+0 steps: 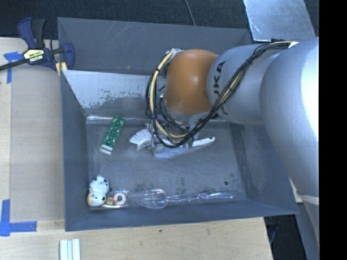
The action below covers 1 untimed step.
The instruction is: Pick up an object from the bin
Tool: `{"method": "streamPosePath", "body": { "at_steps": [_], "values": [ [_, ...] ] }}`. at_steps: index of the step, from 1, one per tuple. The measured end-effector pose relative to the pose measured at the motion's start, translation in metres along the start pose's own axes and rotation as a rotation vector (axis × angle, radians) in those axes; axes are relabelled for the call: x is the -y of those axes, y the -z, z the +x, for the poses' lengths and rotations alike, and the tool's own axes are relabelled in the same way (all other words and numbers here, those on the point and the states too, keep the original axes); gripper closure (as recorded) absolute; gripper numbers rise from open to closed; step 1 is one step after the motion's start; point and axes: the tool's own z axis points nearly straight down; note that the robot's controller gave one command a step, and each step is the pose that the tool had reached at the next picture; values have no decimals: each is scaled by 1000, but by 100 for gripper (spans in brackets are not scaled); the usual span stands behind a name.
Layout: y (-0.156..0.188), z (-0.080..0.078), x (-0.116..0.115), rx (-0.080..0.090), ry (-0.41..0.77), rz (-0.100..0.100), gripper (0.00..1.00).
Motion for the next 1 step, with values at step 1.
{"method": "streamPosePath", "body": {
  "at_steps": [1],
  "values": [
    [0, 0, 0, 0, 0, 0, 100]
  ]
}}
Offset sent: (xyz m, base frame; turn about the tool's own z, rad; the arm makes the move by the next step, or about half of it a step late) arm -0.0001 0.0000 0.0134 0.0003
